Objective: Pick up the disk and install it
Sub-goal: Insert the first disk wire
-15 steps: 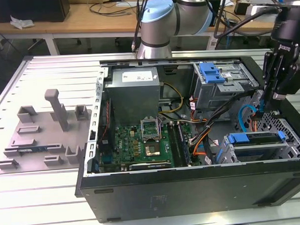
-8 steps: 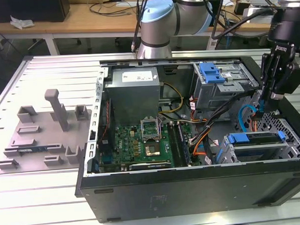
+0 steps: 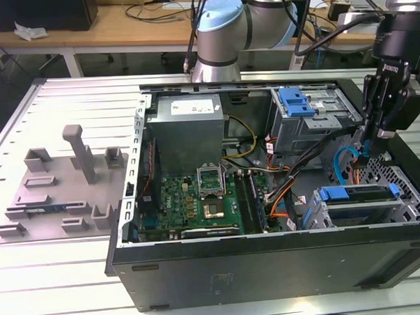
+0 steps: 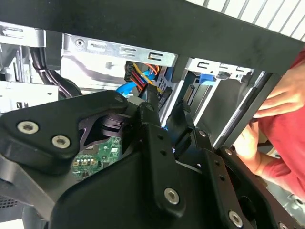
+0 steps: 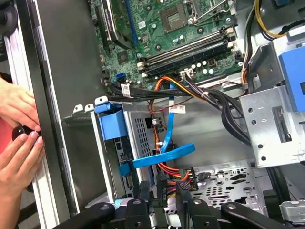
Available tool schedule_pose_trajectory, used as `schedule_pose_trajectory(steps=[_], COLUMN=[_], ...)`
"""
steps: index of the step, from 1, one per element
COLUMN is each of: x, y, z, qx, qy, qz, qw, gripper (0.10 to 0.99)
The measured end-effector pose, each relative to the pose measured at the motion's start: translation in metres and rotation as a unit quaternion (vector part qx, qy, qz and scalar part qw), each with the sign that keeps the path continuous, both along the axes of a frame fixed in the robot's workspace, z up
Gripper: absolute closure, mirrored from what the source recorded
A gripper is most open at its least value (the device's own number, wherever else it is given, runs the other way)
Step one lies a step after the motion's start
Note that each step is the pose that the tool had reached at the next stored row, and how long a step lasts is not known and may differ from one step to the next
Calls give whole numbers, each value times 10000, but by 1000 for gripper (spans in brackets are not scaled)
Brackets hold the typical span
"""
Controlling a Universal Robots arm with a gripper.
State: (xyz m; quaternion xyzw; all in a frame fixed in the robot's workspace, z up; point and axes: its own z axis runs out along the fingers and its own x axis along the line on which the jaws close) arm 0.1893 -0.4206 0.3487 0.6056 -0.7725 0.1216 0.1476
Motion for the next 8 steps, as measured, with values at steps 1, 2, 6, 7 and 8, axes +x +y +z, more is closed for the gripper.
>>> schedule_pose_trajectory(steps=[1, 2, 6, 7, 8], x=[1, 1, 0, 0, -1], y=[0, 0, 0, -1, -1], z=[-7, -13, -38, -44, -47], qx=[1, 1, 0, -3, -7], qy=[0, 0, 0, 0, 0], qz=[43, 48, 47, 41, 32], qw=[10000, 10000, 10000, 10000, 10000], gripper=[729, 729, 729, 729, 729])
